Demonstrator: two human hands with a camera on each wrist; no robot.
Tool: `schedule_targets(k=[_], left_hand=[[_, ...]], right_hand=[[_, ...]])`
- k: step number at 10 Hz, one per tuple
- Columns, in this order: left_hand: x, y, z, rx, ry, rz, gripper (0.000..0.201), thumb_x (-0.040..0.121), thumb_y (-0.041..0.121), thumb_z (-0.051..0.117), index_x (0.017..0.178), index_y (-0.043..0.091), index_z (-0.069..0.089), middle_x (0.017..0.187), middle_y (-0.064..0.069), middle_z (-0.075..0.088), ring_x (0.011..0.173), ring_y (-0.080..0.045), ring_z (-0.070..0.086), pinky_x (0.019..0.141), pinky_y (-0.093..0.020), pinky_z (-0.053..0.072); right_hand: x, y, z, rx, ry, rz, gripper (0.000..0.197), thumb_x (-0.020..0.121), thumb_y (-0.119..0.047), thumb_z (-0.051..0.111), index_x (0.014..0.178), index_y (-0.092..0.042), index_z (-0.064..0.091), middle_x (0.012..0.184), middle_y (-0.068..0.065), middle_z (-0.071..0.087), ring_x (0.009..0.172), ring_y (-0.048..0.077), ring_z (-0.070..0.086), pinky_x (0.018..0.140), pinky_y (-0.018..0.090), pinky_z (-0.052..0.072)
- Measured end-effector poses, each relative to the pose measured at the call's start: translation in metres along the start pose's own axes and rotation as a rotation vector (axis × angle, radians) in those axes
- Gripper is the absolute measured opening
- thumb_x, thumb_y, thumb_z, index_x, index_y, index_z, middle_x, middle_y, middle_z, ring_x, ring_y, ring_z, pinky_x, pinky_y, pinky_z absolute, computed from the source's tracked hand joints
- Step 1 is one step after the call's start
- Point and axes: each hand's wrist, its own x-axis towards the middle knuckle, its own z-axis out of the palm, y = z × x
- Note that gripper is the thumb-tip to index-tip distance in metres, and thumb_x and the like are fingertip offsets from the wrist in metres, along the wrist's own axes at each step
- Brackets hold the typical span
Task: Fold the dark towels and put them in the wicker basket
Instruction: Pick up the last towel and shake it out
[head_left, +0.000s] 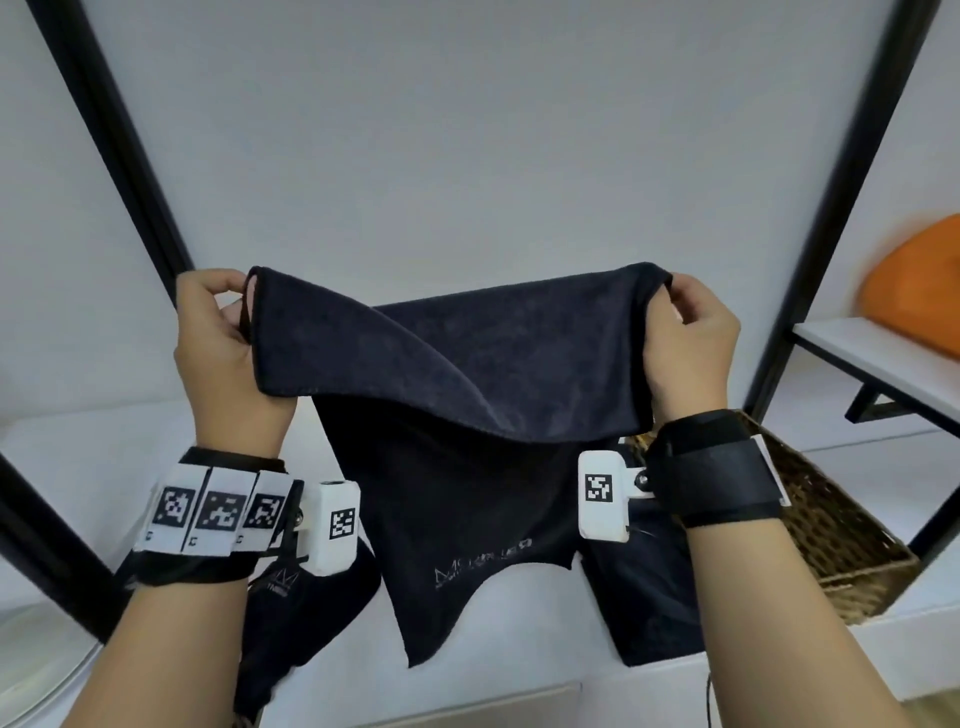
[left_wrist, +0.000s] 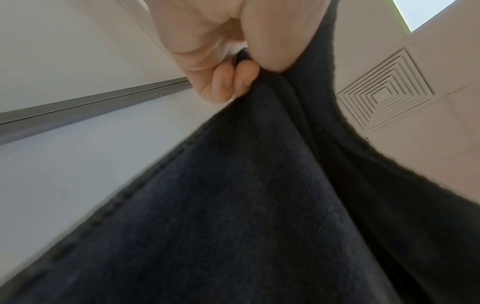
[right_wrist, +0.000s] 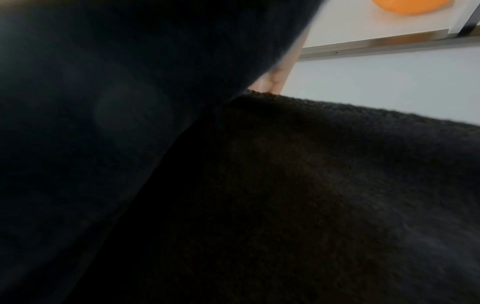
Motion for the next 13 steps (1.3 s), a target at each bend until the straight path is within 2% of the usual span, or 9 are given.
schedule_targets(k=[1, 3, 4, 5, 8, 9, 11, 12, 13], left_hand=[[-0.006, -0.008, -0.01, -0.077, 0.046, -0.099, 0.019, 0.091, 0.006, 0.044, 0.091, 0.022, 0.054, 0.067, 0.018, 0.068, 0.065, -0.002, 0.066, 0.061, -0.023, 0.055], [-0.041, -0.056, -0.03, 0.224, -0.034, -0.055, 0.031, 0.076, 0.021, 0.06, 0.088, 0.045, 0.046, 0.06, 0.012, 0.052, 0.063, -0.012, 0.049, 0.058, -0.034, 0.043], [-0.067, -0.095, -0.039, 0.368, -0.081, -0.04, 0.042, 0.086, 0.005, 0.061, 0.092, 0.043, 0.043, 0.066, 0.026, 0.058, 0.056, 0.007, 0.047, 0.055, -0.013, 0.04], [-0.095, -0.136, -0.048, 0.483, -0.059, -0.15, 0.028, 0.093, 0.015, 0.057, 0.09, 0.039, 0.044, 0.06, 0.012, 0.052, 0.052, 0.008, 0.046, 0.049, -0.007, 0.035], [-0.171, -0.237, -0.068, 0.715, -0.128, -0.569, 0.011, 0.101, 0.035, 0.044, 0.097, 0.024, 0.045, 0.07, 0.002, 0.058, 0.049, -0.008, 0.058, 0.04, -0.018, 0.046], [-0.179, -0.263, -0.077, 0.811, -0.169, -0.65, 0.013, 0.101, 0.029, 0.043, 0.097, 0.017, 0.046, 0.069, 0.005, 0.056, 0.059, -0.015, 0.061, 0.055, -0.027, 0.048], [-0.179, -0.312, -0.091, 0.72, -0.206, -0.896, 0.013, 0.103, 0.023, 0.043, 0.091, 0.018, 0.045, 0.079, -0.005, 0.066, 0.051, -0.023, 0.069, 0.048, -0.026, 0.056], [-0.175, -0.347, -0.097, 0.803, -0.255, -0.898, 0.016, 0.101, 0.024, 0.048, 0.085, 0.023, 0.049, 0.075, -0.004, 0.07, 0.061, -0.016, 0.07, 0.062, -0.032, 0.057], [-0.172, -0.378, -0.098, 0.806, -0.277, -0.946, 0.017, 0.098, 0.025, 0.053, 0.081, 0.022, 0.054, 0.073, 0.0, 0.07, 0.063, -0.013, 0.07, 0.063, -0.029, 0.057]], right_hand=[[-0.012, 0.006, 0.001, -0.035, -0.019, 0.038, 0.012, 0.084, -0.032, 0.062, 0.079, -0.029, 0.072, 0.074, -0.016, 0.069, 0.071, -0.003, 0.061, 0.067, 0.019, 0.049], [-0.043, 0.048, -0.01, -0.106, -0.097, 0.168, 0.01, 0.086, -0.026, 0.065, 0.084, -0.027, 0.074, 0.081, -0.013, 0.074, 0.077, -0.002, 0.066, 0.07, 0.017, 0.051], [-0.064, 0.085, -0.023, -0.168, -0.113, 0.249, 0.011, 0.087, -0.02, 0.064, 0.083, -0.025, 0.073, 0.074, -0.017, 0.072, 0.07, -0.006, 0.063, 0.064, 0.012, 0.048], [-0.088, 0.128, -0.039, -0.268, -0.12, 0.359, 0.016, 0.086, -0.021, 0.063, 0.077, -0.029, 0.073, 0.069, -0.02, 0.069, 0.066, -0.009, 0.06, 0.064, 0.011, 0.046], [-0.153, 0.238, -0.071, -0.53, -0.27, 0.685, 0.012, 0.083, -0.024, 0.065, 0.087, -0.026, 0.076, 0.083, -0.008, 0.074, 0.085, 0.011, 0.067, 0.086, 0.035, 0.054], [-0.159, 0.262, -0.067, -0.673, -0.35, 0.716, 0.02, 0.085, -0.025, 0.064, 0.101, -0.023, 0.075, 0.095, -0.003, 0.07, 0.09, 0.013, 0.063, 0.092, 0.032, 0.05], [-0.161, 0.302, -0.04, -0.799, -0.305, 0.903, 0.021, 0.087, -0.023, 0.06, 0.104, -0.026, 0.071, 0.083, -0.009, 0.066, 0.085, 0.015, 0.059, 0.081, 0.021, 0.038], [-0.159, 0.327, -0.027, -0.816, -0.297, 0.994, 0.021, 0.087, -0.022, 0.058, 0.104, -0.024, 0.07, 0.097, 0.001, 0.07, 0.095, 0.023, 0.063, 0.09, 0.026, 0.046], [-0.16, 0.353, -0.018, -0.688, -0.156, 1.184, 0.018, 0.089, -0.014, 0.056, 0.1, -0.015, 0.07, 0.092, 0.012, 0.068, 0.074, 0.025, 0.067, 0.074, 0.038, 0.058]])
